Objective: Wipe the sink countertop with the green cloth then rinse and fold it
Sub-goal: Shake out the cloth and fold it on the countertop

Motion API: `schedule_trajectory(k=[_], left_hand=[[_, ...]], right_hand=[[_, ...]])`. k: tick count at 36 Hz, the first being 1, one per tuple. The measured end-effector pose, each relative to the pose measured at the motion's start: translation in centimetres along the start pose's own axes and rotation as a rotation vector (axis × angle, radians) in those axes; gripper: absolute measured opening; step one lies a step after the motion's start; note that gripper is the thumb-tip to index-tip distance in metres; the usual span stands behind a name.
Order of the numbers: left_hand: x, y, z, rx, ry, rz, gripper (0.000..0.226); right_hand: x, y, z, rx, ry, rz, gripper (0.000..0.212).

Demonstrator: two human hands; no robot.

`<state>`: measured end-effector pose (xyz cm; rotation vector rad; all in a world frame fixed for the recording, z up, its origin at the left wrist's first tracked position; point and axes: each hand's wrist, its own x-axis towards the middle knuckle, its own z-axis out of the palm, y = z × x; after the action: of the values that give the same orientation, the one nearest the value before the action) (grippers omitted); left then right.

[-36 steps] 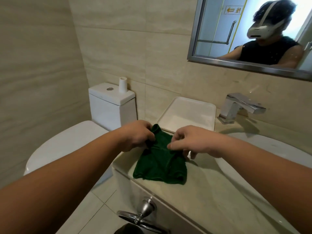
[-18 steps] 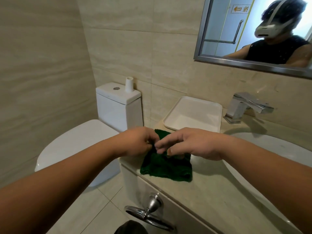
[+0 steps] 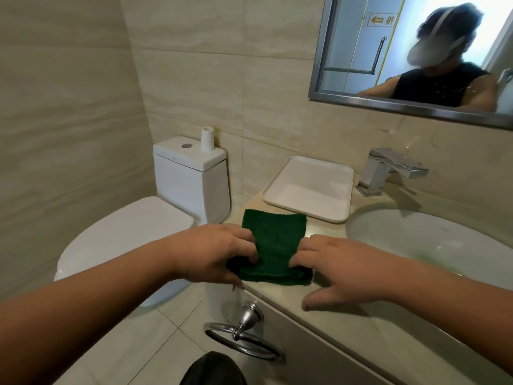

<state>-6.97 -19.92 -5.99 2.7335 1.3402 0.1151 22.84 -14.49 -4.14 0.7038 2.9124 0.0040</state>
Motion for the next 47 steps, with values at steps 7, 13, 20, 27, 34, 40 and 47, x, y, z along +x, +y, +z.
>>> schedule_trajectory(k=[7, 13, 20, 27, 34, 40, 47], left_hand=[[-0.9, 0.4, -0.7, -0.245, 0.044, -0.140, 0.018], [0.9, -0.3, -1.2, -0.586, 0.159, -0.347, 0.010], [5.2, -1.8, -1.6, -0.530, 0.270, -0.612, 0.007], [6.6, -2.4, 0.2, -0.254, 0.150, -0.607, 0.054], [7.5, -2.5, -0.5, -0.297, -0.040, -0.615, 0.052], [9.0, -3.1, -1.8, -0.682, 0.000, -0.638, 0.023], [15.0, -3.7, -3.7, -1.084, 0.140, -0.647, 0.023]], right_hand=[[-1.3, -0.6, 1.0, 0.078, 0.110, -0.048, 0.028], [0.1, 1.5, -0.9, 0.518, 0.193, 0.227, 0.017], [4.2, 4.5, -1.5, 0.786, 0.314, 0.541, 0.017], [5.8, 4.8, -0.6, 0.427, 0.084, 0.550, 0.065], [6.5, 3.4, -0.9, 0.476, -0.016, 0.588, 0.033], [4.8, 4.6, -1.7, 1.057, 0.108, 0.660, 0.016], [3.6, 10.0, -2.9, 1.256, 0.444, 0.760, 0.023]])
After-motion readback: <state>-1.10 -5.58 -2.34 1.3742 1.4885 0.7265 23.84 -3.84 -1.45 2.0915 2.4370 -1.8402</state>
